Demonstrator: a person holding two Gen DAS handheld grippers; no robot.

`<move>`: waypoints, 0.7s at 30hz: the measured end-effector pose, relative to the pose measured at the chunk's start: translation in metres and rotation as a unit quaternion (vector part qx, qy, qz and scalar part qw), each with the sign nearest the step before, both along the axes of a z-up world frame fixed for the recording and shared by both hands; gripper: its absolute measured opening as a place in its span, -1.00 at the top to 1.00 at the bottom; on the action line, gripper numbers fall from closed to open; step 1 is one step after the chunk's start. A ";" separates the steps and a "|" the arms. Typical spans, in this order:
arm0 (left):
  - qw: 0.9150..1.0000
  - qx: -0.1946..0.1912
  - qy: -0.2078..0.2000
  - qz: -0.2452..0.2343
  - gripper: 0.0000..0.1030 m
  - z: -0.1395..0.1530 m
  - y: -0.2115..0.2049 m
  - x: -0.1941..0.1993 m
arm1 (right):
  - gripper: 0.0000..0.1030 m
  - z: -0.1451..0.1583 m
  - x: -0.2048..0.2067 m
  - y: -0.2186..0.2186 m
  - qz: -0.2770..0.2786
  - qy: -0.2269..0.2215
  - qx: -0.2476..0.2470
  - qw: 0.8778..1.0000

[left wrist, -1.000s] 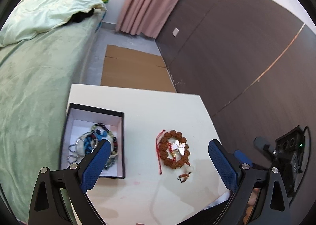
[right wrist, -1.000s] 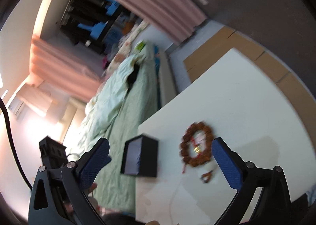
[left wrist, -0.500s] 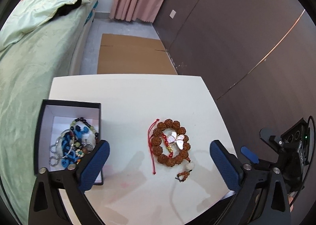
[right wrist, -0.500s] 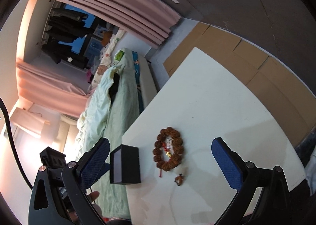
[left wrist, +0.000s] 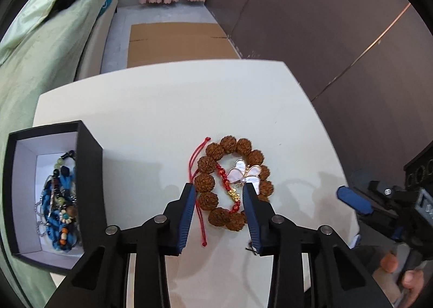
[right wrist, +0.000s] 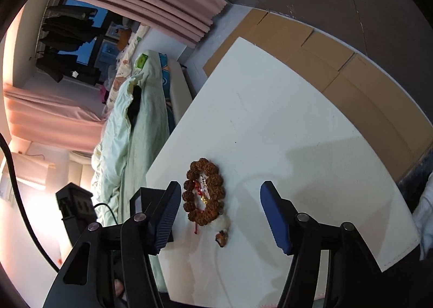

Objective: Organize jewelry
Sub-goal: 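Close the left tool on the rudraksha bead bracelet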

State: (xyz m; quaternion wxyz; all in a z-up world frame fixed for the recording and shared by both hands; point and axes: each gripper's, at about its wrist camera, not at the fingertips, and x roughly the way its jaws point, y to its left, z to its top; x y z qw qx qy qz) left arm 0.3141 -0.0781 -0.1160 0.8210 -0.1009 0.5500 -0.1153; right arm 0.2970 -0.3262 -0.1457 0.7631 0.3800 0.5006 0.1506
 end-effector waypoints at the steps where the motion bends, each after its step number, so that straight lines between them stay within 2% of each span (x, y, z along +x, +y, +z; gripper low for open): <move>1: 1.000 0.004 0.003 0.000 0.30 -0.003 -0.001 0.001 | -0.21 0.000 0.000 -0.001 0.000 0.001 0.000 1.000; 7: 1.000 0.028 0.010 -0.005 0.36 -0.017 -0.007 0.003 | -0.21 -0.003 0.001 -0.002 -0.001 0.008 0.002 1.000; 9: 0.999 0.040 0.013 -0.008 0.52 -0.023 -0.009 0.002 | -0.21 -0.003 0.001 0.000 0.000 0.010 0.003 1.000; 14: 0.997 0.072 -0.003 -0.026 0.61 -0.021 -0.015 -0.001 | -0.21 -0.002 0.002 0.008 0.006 0.010 -0.003 1.000; 21: 0.997 0.052 -0.048 -0.031 0.62 0.004 -0.004 -0.009 | -0.21 -0.008 0.004 0.022 0.017 0.018 -0.025 0.999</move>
